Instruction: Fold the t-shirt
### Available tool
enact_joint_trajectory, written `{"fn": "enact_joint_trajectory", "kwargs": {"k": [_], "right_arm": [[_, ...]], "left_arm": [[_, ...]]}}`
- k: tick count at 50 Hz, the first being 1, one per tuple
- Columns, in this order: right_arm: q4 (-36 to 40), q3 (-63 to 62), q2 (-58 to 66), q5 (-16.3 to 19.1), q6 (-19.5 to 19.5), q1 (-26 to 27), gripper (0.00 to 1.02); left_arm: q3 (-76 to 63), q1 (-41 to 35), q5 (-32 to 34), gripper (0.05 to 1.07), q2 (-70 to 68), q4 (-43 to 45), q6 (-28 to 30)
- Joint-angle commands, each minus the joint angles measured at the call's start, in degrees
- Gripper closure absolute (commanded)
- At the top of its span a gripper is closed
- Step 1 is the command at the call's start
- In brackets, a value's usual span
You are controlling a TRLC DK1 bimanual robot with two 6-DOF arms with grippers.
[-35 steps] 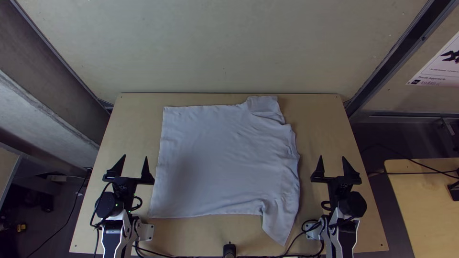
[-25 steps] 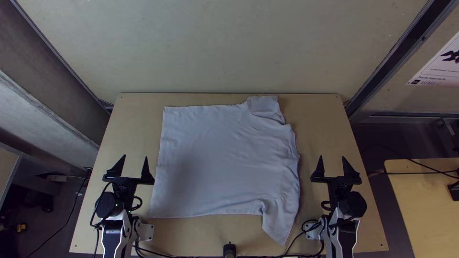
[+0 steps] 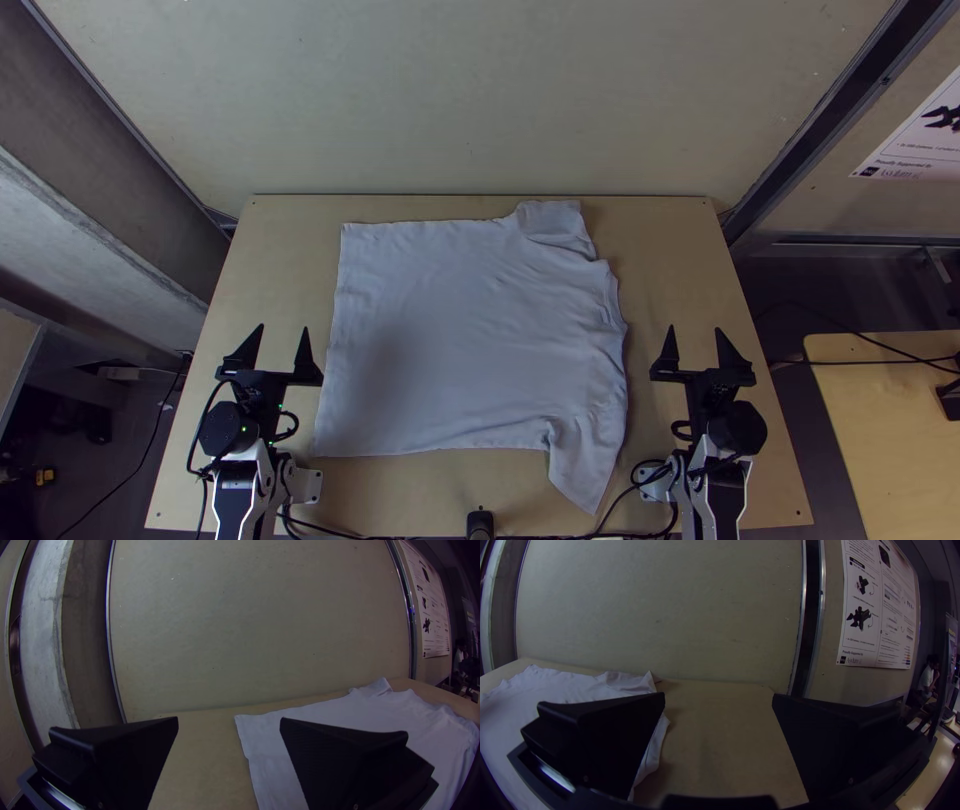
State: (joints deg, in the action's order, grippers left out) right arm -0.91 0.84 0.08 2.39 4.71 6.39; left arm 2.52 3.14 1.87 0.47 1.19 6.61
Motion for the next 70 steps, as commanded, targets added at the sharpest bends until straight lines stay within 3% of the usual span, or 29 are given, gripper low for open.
{"fn": "enact_joint_trajectory", "kwargs": {"k": [1,12,36,57,70], "right_arm": [[1.1,-0.4,-0.3,-0.5,-0.7,-0.2,0.04],[1.5,-0.4,-0.3,-3.4,-1.3,-0.2,0.04],[3.5,11.6,1.1,-4.4,-2.0,0.1,0.04],[1.2,37.7,29.1,-4.4,-1.9,-0.4,0.04],[1.9,52.9,47.9,-4.4,-2.1,-2.2,0.04]], "left_arm": [[-2.3,0.5,0.0,0.10,-0.5,-1.7,-0.9],[-2.3,0.4,-0.7,0.10,-0.5,-2.0,-7.9],[6.7,3.6,-0.4,0.10,0.5,-1.5,-6.8],[30.7,3.6,-0.5,0.10,26.1,4.1,-6.1],[48.0,3.8,-2.9,0.10,45.3,2.3,-4.4]]}}
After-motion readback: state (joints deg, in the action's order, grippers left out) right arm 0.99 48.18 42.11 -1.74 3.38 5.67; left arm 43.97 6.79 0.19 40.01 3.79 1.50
